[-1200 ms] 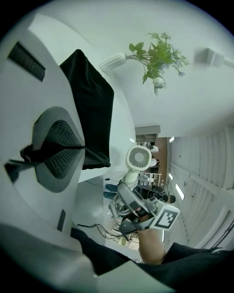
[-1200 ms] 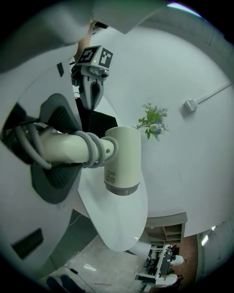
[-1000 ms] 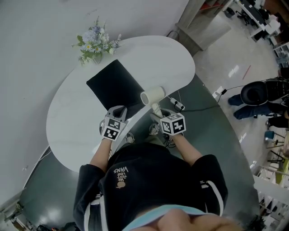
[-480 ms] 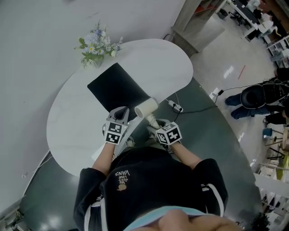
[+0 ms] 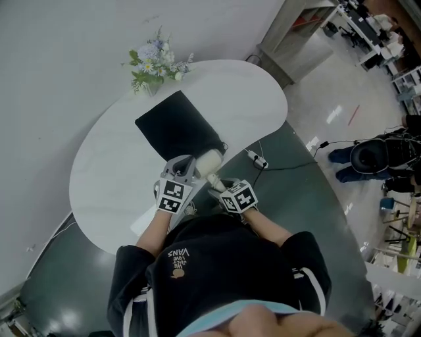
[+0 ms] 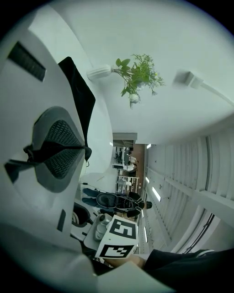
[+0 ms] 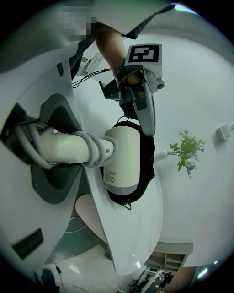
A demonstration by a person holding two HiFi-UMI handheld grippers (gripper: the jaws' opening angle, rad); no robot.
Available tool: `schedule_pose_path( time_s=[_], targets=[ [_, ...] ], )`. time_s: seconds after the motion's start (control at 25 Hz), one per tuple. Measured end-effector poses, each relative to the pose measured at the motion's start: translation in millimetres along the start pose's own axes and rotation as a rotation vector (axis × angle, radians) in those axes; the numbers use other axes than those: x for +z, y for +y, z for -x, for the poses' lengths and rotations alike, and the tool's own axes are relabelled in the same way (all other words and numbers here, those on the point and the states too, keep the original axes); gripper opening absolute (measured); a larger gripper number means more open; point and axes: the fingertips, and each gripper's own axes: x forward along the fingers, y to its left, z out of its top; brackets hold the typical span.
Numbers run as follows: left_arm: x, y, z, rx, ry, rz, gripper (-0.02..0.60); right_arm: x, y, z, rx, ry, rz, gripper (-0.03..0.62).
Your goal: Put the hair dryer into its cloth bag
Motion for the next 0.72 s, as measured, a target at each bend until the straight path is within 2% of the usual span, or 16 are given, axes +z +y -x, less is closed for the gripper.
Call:
schedule_pose_path(
  time_s=[0.36,0.72],
  targets=[
    [3,-10,4,-0.023,-0.005,-0.063,0.034,29,3,-27,0.023,0.019,0.036,0.218],
    [3,-8,12,-0.029,-0.027,-0.033,0.034,64,-6,-45,0.041,0.047,0.098,0.218]
  ],
)
